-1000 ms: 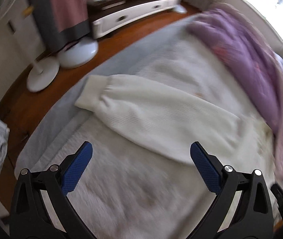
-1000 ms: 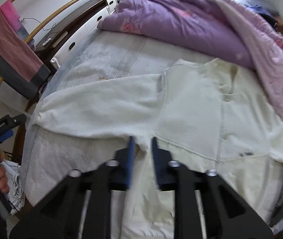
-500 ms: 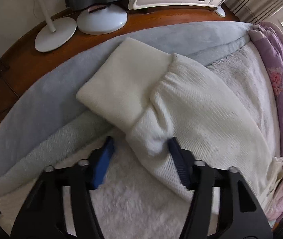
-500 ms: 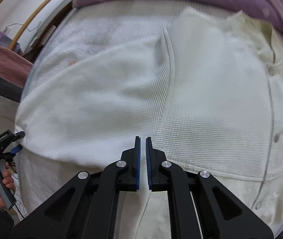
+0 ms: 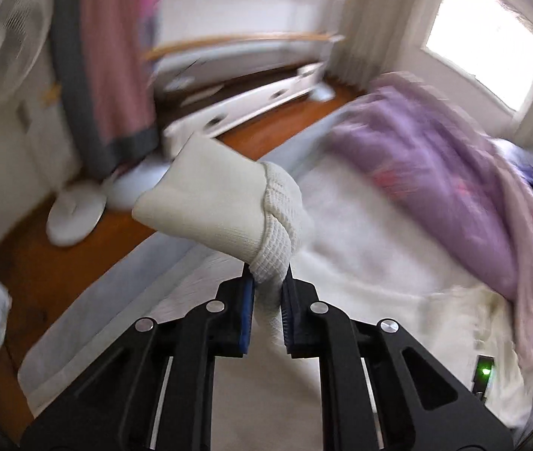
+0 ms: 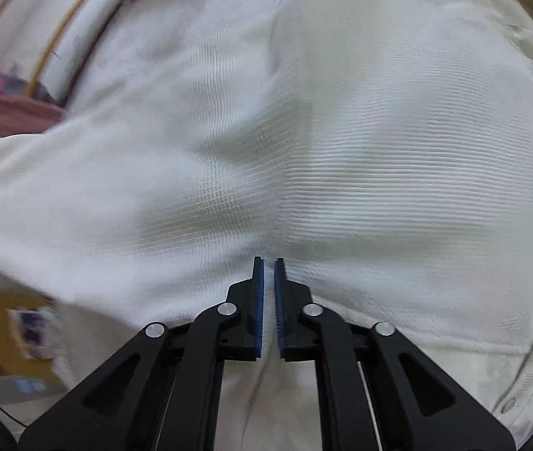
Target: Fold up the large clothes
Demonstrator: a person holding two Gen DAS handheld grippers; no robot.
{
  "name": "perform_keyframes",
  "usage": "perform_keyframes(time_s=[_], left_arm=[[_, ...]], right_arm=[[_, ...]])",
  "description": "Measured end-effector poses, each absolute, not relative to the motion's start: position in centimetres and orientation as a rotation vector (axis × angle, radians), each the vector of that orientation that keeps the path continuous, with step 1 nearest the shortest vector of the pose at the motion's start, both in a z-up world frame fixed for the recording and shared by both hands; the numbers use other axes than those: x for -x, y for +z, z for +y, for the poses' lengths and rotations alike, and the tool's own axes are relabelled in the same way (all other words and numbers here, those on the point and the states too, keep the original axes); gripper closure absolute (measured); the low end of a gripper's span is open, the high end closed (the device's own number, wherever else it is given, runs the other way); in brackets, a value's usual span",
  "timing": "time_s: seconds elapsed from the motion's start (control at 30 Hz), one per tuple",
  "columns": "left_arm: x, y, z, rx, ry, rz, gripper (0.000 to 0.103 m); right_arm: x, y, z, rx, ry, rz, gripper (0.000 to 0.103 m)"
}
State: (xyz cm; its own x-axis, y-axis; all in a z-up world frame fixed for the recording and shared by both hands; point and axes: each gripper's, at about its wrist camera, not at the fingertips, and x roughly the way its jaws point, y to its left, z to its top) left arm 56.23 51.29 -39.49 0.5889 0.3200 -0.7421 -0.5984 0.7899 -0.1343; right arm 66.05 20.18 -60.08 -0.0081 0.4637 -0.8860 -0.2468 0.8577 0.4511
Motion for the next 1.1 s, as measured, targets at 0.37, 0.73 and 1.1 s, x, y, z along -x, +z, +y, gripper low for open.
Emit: perform_keyframes(time_s=[0.37,0.73,1.1], left_arm=[[-70.4,-39.1,18.2,0.201,0.177,0.754,0.091],[-74.7,-56.1,-6.0,-0.067,-0.041,1.037,0.089],[-73.1,-56.9,-11.9,-0.126,-0.100,1.018,0.016]], right_arm=[[-66.3,-47.9,-10.7,-0.167,0.352,1.156,0.094],[-66.3,-48.1,-35.8,-0.383,0.026,1.086,0.094],[-69.8,-48.8,-53.4,-0.533,-0.348,1.163,0.068]])
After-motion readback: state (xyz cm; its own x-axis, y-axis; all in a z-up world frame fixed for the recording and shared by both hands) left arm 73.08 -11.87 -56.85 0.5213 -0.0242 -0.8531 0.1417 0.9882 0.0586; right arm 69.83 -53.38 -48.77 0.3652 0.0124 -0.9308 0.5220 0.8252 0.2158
